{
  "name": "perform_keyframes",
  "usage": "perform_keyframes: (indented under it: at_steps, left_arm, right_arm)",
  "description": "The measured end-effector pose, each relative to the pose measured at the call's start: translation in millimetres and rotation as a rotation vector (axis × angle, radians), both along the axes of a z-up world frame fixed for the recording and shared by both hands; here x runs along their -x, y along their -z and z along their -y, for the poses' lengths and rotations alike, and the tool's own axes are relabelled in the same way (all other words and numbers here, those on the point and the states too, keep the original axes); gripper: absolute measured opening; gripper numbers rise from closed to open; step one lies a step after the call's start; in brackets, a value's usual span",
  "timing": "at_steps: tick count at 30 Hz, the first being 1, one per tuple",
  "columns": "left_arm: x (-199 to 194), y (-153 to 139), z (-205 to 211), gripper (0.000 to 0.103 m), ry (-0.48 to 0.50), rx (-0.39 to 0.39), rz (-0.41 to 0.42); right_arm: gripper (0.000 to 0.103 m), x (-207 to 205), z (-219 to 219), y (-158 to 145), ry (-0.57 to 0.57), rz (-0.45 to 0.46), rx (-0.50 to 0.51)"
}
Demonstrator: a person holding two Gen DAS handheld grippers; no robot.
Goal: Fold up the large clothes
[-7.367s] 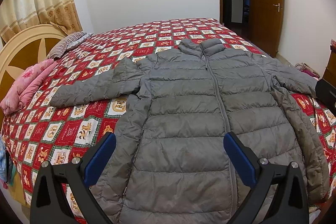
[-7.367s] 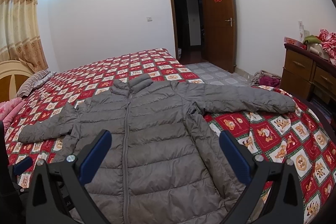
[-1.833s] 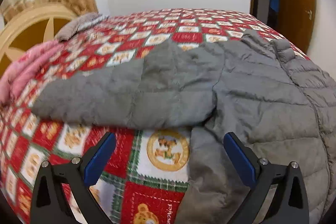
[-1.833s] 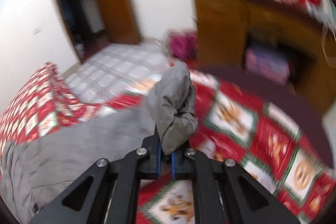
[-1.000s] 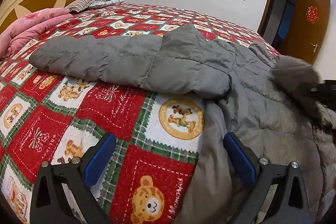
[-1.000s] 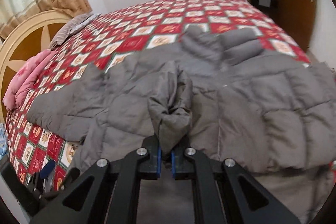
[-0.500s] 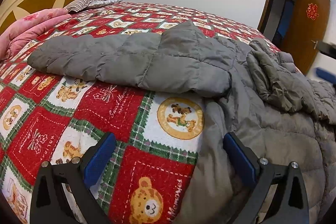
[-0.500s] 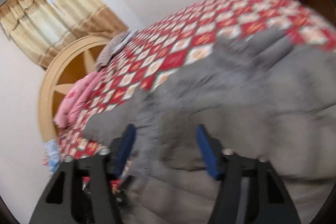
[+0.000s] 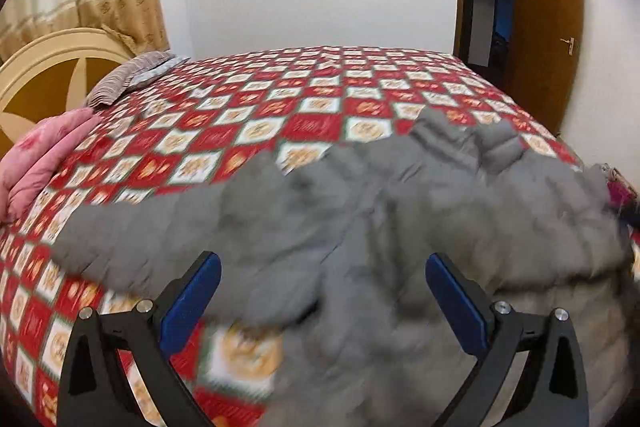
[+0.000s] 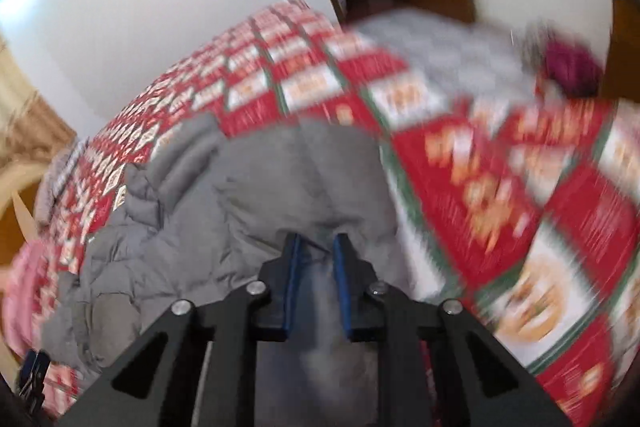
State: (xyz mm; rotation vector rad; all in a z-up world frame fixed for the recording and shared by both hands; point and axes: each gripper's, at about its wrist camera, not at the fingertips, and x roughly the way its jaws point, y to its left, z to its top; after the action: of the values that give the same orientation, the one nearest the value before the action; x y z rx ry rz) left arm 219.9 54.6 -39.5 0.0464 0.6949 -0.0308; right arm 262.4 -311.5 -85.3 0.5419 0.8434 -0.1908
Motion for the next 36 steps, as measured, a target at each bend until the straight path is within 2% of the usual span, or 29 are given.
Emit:
perform_keyframes:
  at_steps: [2, 5, 9, 10, 11, 12, 13, 14, 16, 18, 20, 24, 26, 29, 33, 34, 36]
  left_arm:
    - [-19.7, 1.2, 12.7, 0.102, -0.018, -0.014, 0.013]
    - [-45.3, 19.5, 34.0, 0.102, -0.078, -0.116, -0.007]
    - [-62.7, 67.3, 37.8, 0.102, -0.143, -0.292, -0.056]
    - [-65.1, 77.4, 32.3, 0.102, -0.141, -0.285, -0.073]
    - [-67.3, 84.1, 22.0, 0.102, -0.135, -0.224, -0.112]
    - [-67.8, 82.5, 11.9, 0.102, -0.142, -0.162, -0.123]
    - [-66.1, 80.5, 4.9, 0.102, -0.149, -0.12, -0.12]
    - [-64.8, 80.2, -3.4, 0.102, -0.152, -0.071, -0.119]
    - [-64.2, 81.7, -10.3, 0.102, -0.147, -0.02, -0.127]
    - [-61.2, 80.3, -13.2, 0.102, -0.15, 0.004, -0.121]
    - [-55.7, 75.3, -19.7, 0.102, -0.154, 0.032, -0.116]
    - [-45.4, 65.5, -39.6, 0.102, -0.161, 0.093, -0.126]
    - [-38.4, 58.9, -53.9, 0.102, -0.164, 0.101, -0.114]
    - [-21.3, 45.0, -89.2, 0.102, -0.19, 0.115, -0.075]
    - [0.7, 28.1, -162.5, 0.102, -0.356, 0.133, -0.009]
    - [3.2, 27.4, -179.3, 0.102, -0.399, 0.142, -0.006]
    - [7.2, 31.9, -217.8, 0.102, -0.506, 0.175, -0.019]
  right_arm:
    - [0.019, 2.3, -3.6, 18.9, 0.01, -0.031, -0.034]
    - [0.018, 6.3, -10.7, 22.8, 0.01, -0.041, 0.023]
    - [0.016, 10.8, -10.1, 21.9, 0.006, -0.048, 0.029]
    - [0.013, 11.3, -7.5, 19.8, 0.002, -0.06, 0.041]
    - [0.013, 11.3, -6.7, 13.9, 0.01, -0.065, 0.065]
    - [0.016, 16.9, -7.0, 1.3, 0.033, -0.038, 0.117]
    - [0.024, 22.5, -9.9, -14.5, 0.044, 0.018, 0.176]
    - [0.024, 23.7, -13.7, -24.6, 0.047, 0.054, 0.224]
    - [0.025, 18.8, -27.3, -47.9, 0.025, 0.115, 0.307]
    - [0.026, 3.1, -34.6, -51.0, -0.005, 0.114, 0.311]
    - [0.026, -15.9, -34.0, -36.1, -0.013, 0.072, 0.267]
    - [0.026, -30.1, -27.6, 25.9, -0.016, -0.064, 0.206]
    - [0.026, -22.1, -33.4, 33.6, -0.017, -0.006, 0.246]
    - [0.028, -21.9, -36.6, 31.8, -0.021, -0.019, 0.282]
    - [0.03, -20.3, -38.4, 23.3, -0.014, -0.016, 0.305]
    - [0.034, -13.7, -42.1, 11.9, -0.001, 0.019, 0.326]
    - [0.035, 5.1, -61.0, -18.4, -0.024, 0.163, 0.371]
